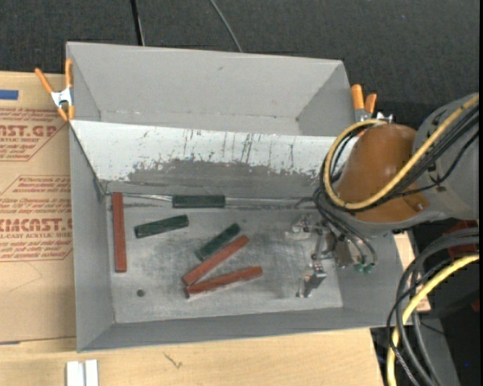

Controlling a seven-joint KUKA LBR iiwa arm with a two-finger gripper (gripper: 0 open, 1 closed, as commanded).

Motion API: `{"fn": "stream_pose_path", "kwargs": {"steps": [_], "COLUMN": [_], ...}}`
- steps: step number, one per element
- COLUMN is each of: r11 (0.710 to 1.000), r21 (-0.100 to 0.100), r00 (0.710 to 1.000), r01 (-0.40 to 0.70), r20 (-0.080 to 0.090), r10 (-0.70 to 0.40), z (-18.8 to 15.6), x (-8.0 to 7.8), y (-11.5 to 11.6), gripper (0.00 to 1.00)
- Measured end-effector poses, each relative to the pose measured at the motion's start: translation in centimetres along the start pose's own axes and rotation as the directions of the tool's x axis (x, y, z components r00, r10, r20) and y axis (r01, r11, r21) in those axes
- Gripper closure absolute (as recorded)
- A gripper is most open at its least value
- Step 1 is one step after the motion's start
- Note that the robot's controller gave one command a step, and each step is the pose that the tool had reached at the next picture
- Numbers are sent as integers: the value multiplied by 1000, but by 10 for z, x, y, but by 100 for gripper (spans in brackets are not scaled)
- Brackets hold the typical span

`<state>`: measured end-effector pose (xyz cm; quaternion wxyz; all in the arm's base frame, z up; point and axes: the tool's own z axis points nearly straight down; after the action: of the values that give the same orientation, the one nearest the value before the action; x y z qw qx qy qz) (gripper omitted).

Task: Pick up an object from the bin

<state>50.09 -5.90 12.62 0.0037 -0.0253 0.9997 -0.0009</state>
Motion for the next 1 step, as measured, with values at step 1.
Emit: {"fn": "stream_pose_path", "kwargs": {"steps": [1], "r11": [999], "r21": [-3], "r00": [999], "r01": [-47], "r20": [-3], "r10": [47], "z": [49], "x": [16], "y": [16], "gripper": [0]}}
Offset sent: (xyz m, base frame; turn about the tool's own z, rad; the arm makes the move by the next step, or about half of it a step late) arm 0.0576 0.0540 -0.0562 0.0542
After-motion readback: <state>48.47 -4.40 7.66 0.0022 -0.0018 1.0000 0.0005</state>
